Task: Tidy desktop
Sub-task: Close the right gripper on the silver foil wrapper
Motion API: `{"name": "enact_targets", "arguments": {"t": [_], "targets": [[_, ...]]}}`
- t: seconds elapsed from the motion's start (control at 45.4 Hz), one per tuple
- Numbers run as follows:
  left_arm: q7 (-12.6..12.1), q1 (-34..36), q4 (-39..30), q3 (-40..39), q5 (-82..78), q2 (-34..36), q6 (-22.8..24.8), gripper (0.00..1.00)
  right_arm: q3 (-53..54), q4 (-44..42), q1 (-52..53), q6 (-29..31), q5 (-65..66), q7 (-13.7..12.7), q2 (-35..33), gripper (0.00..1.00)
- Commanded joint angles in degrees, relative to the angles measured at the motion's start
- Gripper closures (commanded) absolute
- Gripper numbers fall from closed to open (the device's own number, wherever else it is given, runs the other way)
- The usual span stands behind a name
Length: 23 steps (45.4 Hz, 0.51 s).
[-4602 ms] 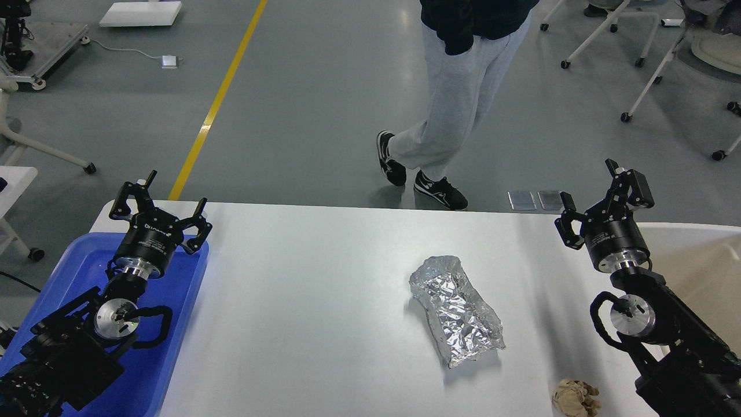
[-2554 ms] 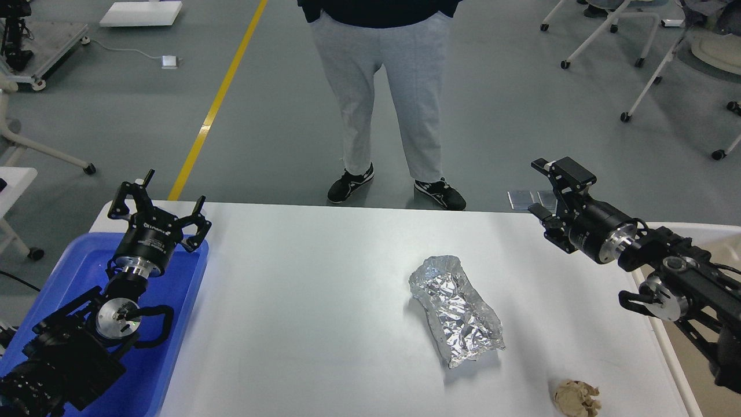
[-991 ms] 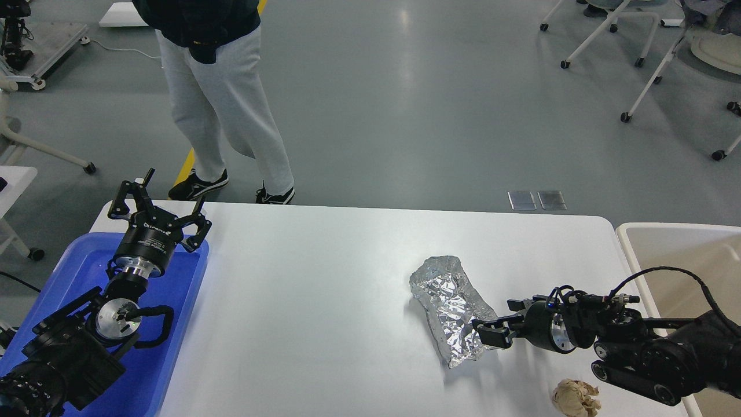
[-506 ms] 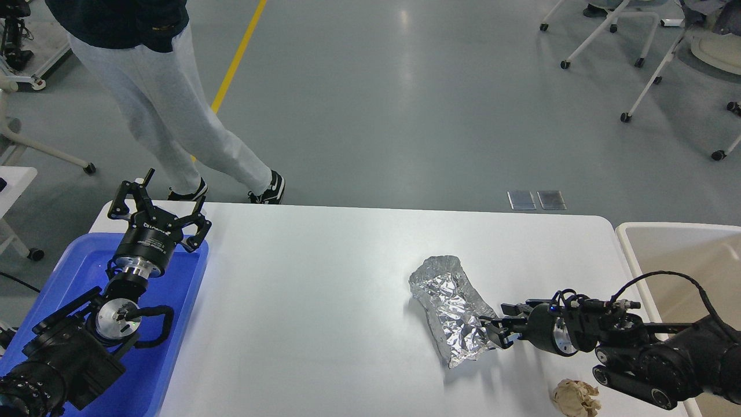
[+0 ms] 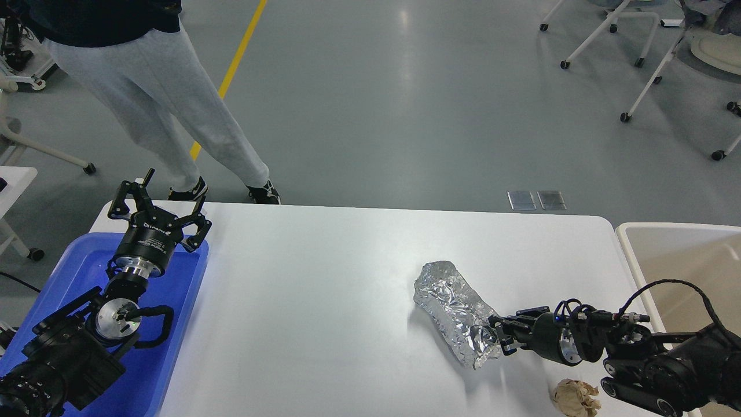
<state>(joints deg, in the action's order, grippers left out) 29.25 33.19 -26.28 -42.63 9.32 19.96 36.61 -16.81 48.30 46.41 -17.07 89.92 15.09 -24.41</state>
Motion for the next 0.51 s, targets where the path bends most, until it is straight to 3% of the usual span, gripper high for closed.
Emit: {"name": "enact_targets", "arguments": {"t": [0.0,0.242,0.396,0.484], "targets": [[0.01,0.03,0.00,0.00,0.00,-0.01,0.04,0.00,-1.30,-0.05,0.61,-0.42,-0.27,1.34,-0.02,1.00],[0.01,0.03,0.00,0.00,0.00,-0.01,0.04,0.00,-0.94,3.46,5.35,0.81,-4.04,1.52,-2.74,1.00],[0.01,0.03,0.00,0.00,0.00,-0.01,0.04,0.00,-1.30,10.05,12.91,8.89,-8.44,1.52,-7.84,1.00],[0.01,0.03,0.00,0.00,0.00,-0.01,0.04,0.00,-1.21,11.64,15.63,10.57,-9.15,1.52,-10.04,1.00]]}}
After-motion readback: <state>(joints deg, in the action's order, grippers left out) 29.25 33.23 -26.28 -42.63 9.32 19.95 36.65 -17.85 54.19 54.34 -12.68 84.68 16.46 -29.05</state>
